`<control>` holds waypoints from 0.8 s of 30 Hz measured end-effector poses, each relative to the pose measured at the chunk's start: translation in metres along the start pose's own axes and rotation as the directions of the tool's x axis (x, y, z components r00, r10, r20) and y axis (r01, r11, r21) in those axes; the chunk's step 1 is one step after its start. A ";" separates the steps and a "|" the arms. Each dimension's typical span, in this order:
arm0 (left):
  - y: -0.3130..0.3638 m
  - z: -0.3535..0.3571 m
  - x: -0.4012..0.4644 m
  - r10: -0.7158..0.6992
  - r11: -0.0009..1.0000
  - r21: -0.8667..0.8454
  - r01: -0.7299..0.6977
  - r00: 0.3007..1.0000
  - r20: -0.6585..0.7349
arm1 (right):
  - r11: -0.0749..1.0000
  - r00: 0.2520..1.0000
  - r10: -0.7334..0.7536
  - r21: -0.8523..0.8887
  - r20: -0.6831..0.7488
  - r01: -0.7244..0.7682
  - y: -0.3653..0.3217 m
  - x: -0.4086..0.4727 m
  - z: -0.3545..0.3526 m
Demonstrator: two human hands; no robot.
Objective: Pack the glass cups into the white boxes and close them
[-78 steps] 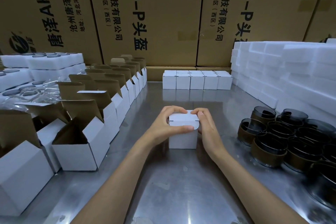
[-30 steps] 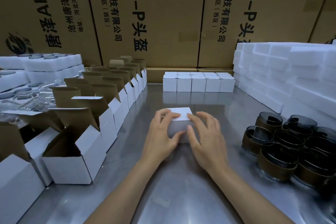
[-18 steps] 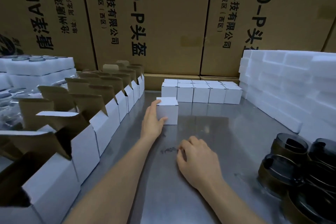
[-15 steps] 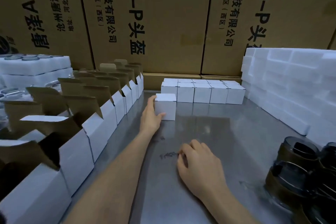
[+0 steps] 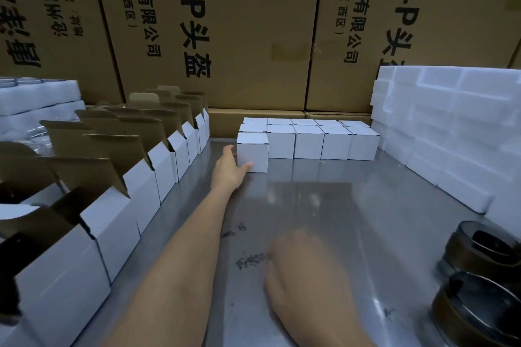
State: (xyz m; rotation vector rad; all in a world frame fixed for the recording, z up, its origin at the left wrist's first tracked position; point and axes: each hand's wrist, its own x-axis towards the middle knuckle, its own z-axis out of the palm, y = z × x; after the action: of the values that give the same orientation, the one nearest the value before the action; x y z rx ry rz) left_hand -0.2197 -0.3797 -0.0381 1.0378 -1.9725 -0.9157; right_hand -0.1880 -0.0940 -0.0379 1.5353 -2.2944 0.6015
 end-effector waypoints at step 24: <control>0.031 -0.012 -0.134 0.066 0.997 -0.037 -0.068 0.995 -0.070 | 0.999 0.999 0.025 0.032 0.032 -0.026 0.008 -0.002 0.000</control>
State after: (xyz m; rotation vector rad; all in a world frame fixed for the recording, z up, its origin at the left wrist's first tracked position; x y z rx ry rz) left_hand -0.1644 -0.2528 -0.0416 0.9628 -1.9133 -0.8670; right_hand -0.1945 -0.0901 -0.0405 1.5431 -2.3422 0.6276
